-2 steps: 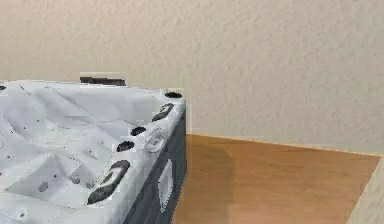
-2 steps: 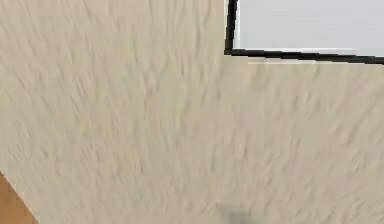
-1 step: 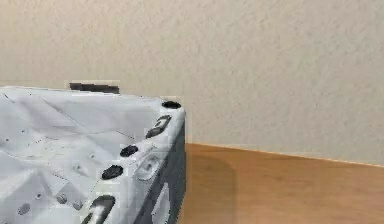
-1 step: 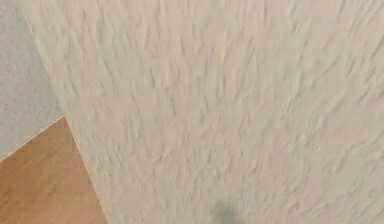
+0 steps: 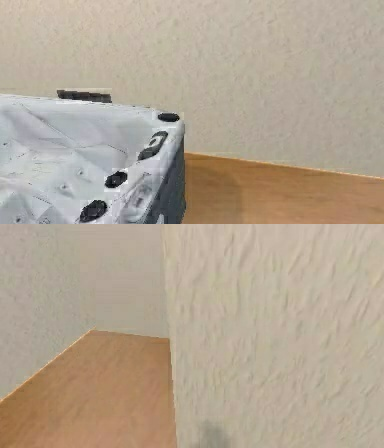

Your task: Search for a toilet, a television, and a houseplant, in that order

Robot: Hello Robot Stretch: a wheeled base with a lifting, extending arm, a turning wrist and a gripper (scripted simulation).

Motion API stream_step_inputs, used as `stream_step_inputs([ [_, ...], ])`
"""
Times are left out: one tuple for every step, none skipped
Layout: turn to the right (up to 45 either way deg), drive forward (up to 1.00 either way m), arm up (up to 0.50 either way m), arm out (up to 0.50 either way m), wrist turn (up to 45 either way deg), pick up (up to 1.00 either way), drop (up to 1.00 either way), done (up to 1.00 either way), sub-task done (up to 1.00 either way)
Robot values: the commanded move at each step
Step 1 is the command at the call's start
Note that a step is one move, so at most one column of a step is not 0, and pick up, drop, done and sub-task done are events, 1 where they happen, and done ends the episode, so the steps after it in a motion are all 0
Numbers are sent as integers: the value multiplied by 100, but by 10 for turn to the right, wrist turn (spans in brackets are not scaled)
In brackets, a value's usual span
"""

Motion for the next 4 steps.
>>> stream_step_inputs([
  [450,0,0,0,0,0,0,0,0],
  [90,0,0,0,0,0,0,0,0],
  [0,20,0,0,0,0,0,0,0],
  [240,0,0,0,0,0,0,0,0],
])
